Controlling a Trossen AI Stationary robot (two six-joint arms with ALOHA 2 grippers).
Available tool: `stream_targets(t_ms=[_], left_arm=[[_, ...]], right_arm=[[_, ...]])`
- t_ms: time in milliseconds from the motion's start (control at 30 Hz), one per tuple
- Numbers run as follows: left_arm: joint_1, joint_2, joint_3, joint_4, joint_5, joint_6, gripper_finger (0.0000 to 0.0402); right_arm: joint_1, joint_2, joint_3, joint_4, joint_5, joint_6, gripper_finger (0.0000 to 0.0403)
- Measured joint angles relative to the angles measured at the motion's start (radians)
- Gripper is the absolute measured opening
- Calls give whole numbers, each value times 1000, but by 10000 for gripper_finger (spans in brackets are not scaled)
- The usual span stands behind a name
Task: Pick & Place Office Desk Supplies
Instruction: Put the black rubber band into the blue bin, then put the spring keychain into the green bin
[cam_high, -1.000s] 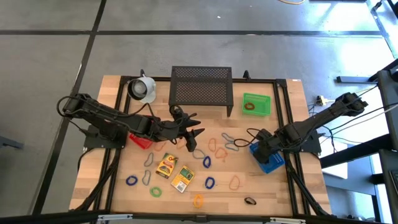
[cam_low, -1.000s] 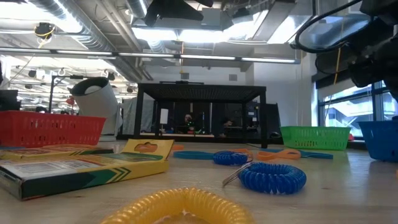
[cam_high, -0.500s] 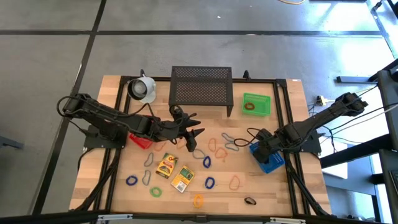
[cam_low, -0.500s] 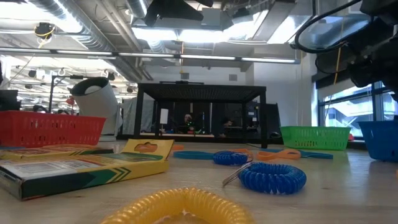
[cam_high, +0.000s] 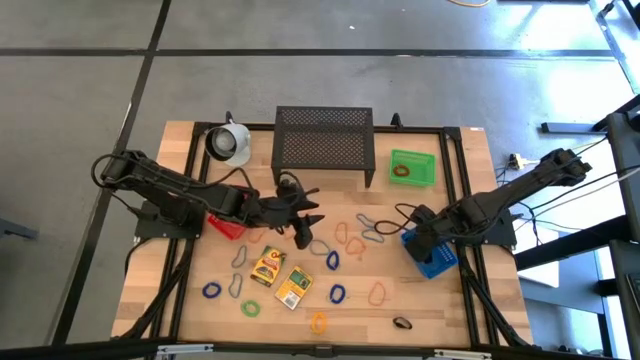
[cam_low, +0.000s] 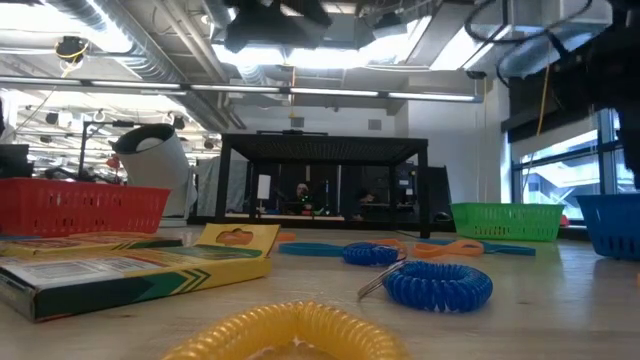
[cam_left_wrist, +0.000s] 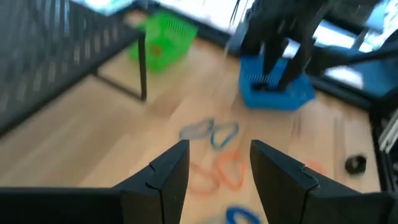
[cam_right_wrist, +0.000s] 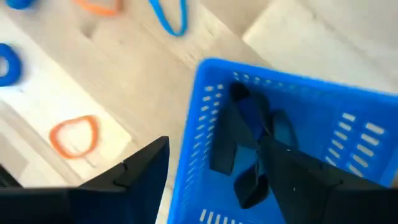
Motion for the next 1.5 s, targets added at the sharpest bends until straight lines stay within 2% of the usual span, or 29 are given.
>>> stream_targets(t_ms=[167, 267, 367, 567, 733, 1000, 1233, 1500], left_arm=[[0, 3, 0, -188, 82, -53, 164], [-2, 19, 0, -267, 111, -1, 164], [-6, 49, 0, -268, 144, 52, 164], [-7, 165, 0, -125, 268, 248, 164], [-6, 273, 0, 14, 283, 382, 164], [-7, 429, -1, 230, 421, 475, 164], [-8, 539, 0, 358, 471, 635, 164], [-12, 594, 2, 348, 511, 646, 164]], right_arm=[[0, 0, 89, -50, 63, -60, 243], [0, 0, 133, -51, 117, -102, 236], [0, 0, 166, -51, 174, -132, 230], [-1, 0, 192, -43, 245, -173, 224], [-6, 0, 192, -38, 291, -143, 224], [-6, 0, 192, 126, 417, -145, 223], [-6, 0, 192, 202, 419, -222, 223], [-6, 0, 192, 203, 388, -228, 223]])
